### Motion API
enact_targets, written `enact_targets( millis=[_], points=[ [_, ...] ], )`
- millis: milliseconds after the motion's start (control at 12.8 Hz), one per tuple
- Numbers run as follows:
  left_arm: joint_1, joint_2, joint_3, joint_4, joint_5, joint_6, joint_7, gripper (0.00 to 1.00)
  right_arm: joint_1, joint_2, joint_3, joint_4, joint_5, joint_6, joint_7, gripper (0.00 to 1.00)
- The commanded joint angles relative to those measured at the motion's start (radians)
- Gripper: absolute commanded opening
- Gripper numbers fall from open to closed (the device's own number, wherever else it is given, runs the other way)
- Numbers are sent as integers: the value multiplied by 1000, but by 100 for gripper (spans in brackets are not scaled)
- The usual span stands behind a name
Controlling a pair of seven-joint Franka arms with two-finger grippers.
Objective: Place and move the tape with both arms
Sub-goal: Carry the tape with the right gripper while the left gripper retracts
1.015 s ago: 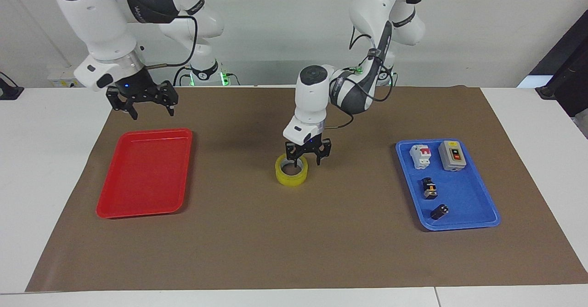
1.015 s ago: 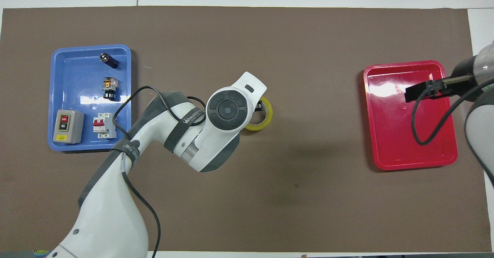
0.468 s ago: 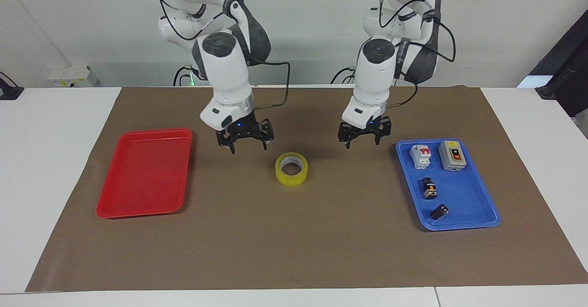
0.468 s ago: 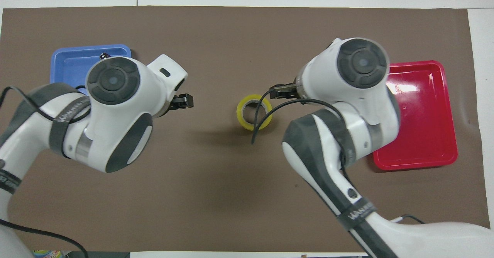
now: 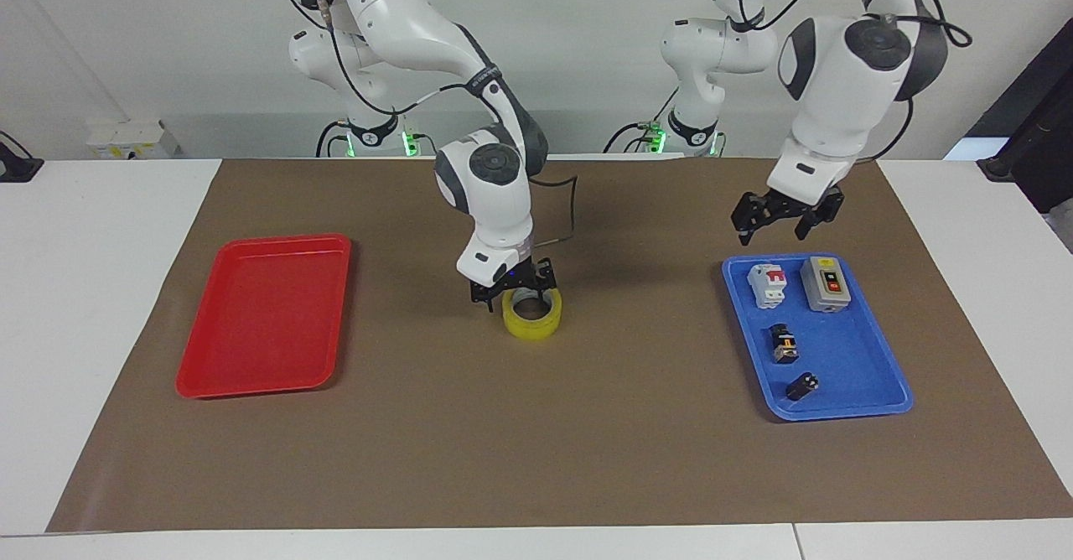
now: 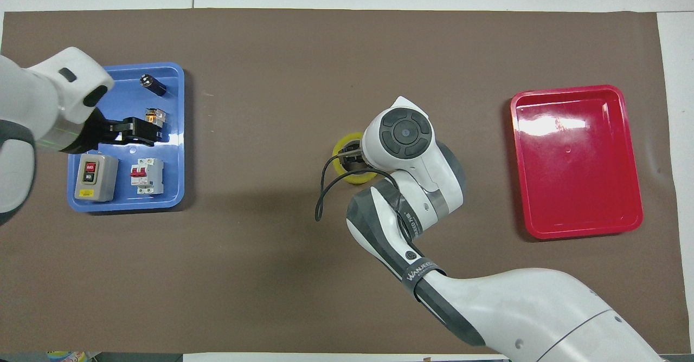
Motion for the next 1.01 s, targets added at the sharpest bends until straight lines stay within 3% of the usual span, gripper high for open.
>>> enact_targets(
  millis=[0, 156, 312, 390, 546, 702, 937],
  points=[
    [76, 20, -3, 139, -60, -139, 101, 100, -11, -25, 4, -31, -14, 13, 0, 96],
    [116, 20, -3, 190, -61, -196, 130, 100, -12, -27, 4, -34, -14, 13, -3, 57],
    [148, 18, -2, 221, -61, -241, 156, 100, -14, -27, 4, -34, -14, -1, 2, 5],
    [152, 18, -2, 229, -61, -261, 166, 100, -12, -27, 4, -31, -12, -2, 9, 0],
    [198, 17, 0, 233, -61, -276, 176, 100, -18, -25, 4, -21, -11, -19, 8, 0],
    [194, 6, -10, 218, -61, -273, 186, 100, -41, -25, 0, 53, -14, -105, -3, 0],
    [192, 3, -19, 206, -61, -270, 181, 100, -180, -44, -3, 151, -24, -258, -157, 0]
  ],
)
